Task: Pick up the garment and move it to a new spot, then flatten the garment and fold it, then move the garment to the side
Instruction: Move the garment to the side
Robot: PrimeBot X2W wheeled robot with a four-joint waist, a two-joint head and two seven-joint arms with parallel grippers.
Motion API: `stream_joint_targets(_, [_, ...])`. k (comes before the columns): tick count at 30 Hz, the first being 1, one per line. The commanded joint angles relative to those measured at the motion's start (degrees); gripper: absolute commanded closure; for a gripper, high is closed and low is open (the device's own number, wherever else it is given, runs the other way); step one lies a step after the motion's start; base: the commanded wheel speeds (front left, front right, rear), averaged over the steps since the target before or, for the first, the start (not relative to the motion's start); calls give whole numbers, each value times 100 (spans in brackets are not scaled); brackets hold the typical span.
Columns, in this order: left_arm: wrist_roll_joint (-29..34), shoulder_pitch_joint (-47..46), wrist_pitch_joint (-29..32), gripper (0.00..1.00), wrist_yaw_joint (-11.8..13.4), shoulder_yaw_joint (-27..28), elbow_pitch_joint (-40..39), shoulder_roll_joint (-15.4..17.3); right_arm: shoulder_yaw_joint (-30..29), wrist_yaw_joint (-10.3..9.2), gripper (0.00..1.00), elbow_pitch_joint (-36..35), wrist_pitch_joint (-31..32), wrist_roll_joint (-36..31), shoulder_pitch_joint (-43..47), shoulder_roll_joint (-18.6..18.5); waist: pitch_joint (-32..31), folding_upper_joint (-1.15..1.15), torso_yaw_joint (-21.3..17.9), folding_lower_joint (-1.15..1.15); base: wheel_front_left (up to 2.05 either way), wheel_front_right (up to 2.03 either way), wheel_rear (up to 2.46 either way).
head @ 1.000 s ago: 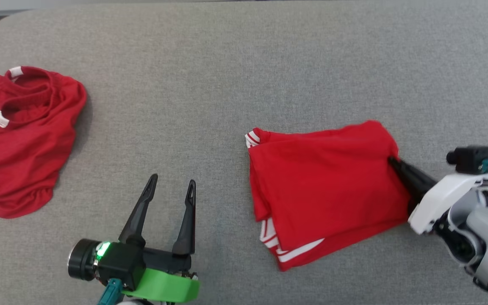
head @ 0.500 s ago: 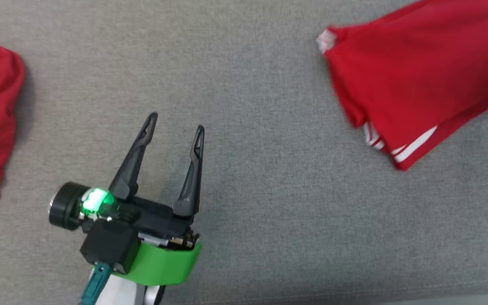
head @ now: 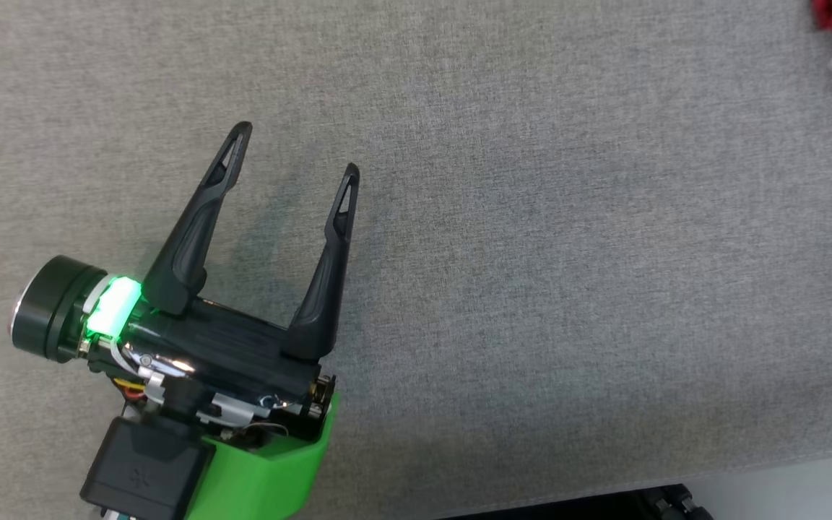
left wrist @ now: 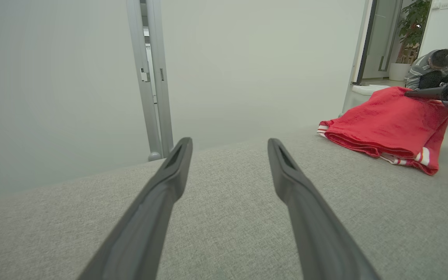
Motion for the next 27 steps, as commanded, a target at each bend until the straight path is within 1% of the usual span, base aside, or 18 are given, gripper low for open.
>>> stream_joint_targets(1, [73,-80,1,0,10,4,-32,57,-114,-7,100,45,-23,-49,56,-100,349,0,-118,-1,0,0,0])
stream_joint_targets(3, [95,-79,1,0,39,-20,-71,119,-432,-7,100,159,-21,-60,146,-330,452,0,-44,-1,0,0,0])
stream_joint_targets(6, [71,-96,0,0,74,-31,-76,144,-600,-7,100,316,-20,-142,211,-413,484,0,-1,-1,0,0,0])
stream_joint_targets(7, [63,-110,1,0,78,-34,-67,150,-655,-7,0,359,-20,-210,178,-369,483,0,8,-1,0,0,0])
stream_joint_targets(9, [33,-142,0,0,88,-62,-7,149,-792,-6,0,399,-20,-556,43,-225,435,0,41,-1,0,0,0])
stream_joint_targets(11, [-3,-184,1,0,122,-94,65,117,-989,-7,0,371,-19,-1158,-82,39,306,0,84,-1,0,0,0])
stream_joint_targets(13, [-37,-190,1,0,184,-81,133,78,-1132,-6,0,248,-19,-1668,-95,478,125,0,120,-1,0,0,0])
stream_joint_targets(17, [-190,-27,1,0,335,12,443,14,-1152,-8,0,-128,-20,-2523,252,1300,-437,0,213,-1,0,0,0])
stream_joint_targets(18, [-243,42,0,0,366,45,522,-3,-1176,-8,0,-217,-20,-2663,323,1479,-577,0,227,-1,0,0,0])
stream_joint_targets(21, [-462,322,1,0,473,198,898,-79,-1177,-8,0,-514,-20,-3067,733,2238,-1106,0,252,-1,0,0,0])
stream_joint_targets(23, [-605,457,0,0,560,336,1104,-116,-1256,-8,0,-693,-20,-3277,1004,2674,-1431,0,239,-1,0,0,0])
stream_joint_targets(25, [-732,638,1,0,617,439,1396,-164,-1285,-8,0,-830,-20,-3449,1348,3090,-1804,0,244,-1,0,0,0])
stream_joint_targets(27, [-794,794,2,0,659,519,1697,-200,-1306,-8,0,-978,-20,-3657,1652,3414,-2136,0,250,-1,0,0,0])
